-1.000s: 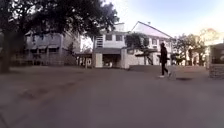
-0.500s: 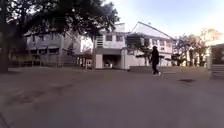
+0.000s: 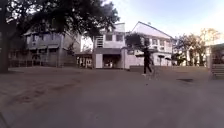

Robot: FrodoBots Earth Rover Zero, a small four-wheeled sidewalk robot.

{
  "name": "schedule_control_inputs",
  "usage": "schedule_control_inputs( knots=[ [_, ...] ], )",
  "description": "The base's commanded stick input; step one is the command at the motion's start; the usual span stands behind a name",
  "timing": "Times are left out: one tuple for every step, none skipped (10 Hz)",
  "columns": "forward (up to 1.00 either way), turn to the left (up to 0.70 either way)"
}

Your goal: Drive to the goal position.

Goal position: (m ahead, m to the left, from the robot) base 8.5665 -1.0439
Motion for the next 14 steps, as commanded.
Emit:
schedule_control_inputs(
  knots=[
    [0.85,0.00],
    [0.65,0.00],
    [0.18,0.00],
    [-0.85,0.00],
    [-0.84,0.00],
    [-0.16,0.00],
    [0.52,0.00],
    [0.85,0.00],
    [0.85,0.00],
    [0.85,0.00],
    [0.85,0.00],
    [0.85,0.00],
    [0.85,0.00],
    [0.85,0.00]
  ],
)
